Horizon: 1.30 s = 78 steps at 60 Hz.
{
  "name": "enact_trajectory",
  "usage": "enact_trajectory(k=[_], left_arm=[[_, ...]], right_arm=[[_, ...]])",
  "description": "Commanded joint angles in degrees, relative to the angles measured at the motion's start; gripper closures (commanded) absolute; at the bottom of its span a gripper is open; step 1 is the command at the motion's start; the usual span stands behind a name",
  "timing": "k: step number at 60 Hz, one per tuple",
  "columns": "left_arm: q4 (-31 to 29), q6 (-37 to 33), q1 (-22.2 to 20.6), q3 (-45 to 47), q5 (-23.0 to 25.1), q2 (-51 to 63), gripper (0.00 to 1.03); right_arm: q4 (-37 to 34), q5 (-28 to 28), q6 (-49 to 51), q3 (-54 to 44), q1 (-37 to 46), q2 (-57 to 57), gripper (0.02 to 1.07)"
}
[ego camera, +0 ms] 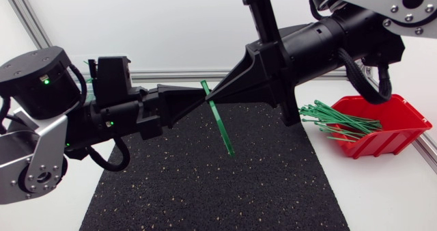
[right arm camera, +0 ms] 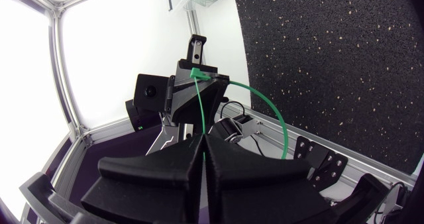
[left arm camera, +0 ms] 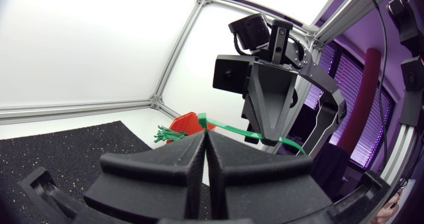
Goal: Take a green cable tie from the red box, thread the tail through the head to close it, then place it in the transparent bin on the left.
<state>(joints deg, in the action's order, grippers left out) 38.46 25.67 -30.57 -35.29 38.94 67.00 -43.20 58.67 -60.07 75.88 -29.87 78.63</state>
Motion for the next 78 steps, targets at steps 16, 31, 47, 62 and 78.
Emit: enact_trajectory(k=[16,31,47,62,78], left_arm=[[0.65,0.43,-1.07,2.07,0.44,-2.58,1.0],[0.65,0.17,-2.39,2.24,0.35,-3.28,1.0],[0.48,-1.15,-4.41,2.42,-0.44,-3.63,1.0],[0.3,-2.12,-4.94,2.42,-2.29,-4.95,1.0],[-0.22,-2.38,-4.85,2.59,-2.29,-6.89,1.0]], right_arm=[[0.57,0.12,-1.71,-1.26,0.95,-0.23,1.01],[0.75,0.3,-1.89,-1.26,1.39,-0.41,1.01],[1.28,0.65,-2.86,-1.35,1.65,-0.06,1.01],[4.26,0.91,-6.37,-2.49,1.92,-0.06,1.01],[6.11,0.56,-8.13,-3.1,2.36,0.47,1.01]])
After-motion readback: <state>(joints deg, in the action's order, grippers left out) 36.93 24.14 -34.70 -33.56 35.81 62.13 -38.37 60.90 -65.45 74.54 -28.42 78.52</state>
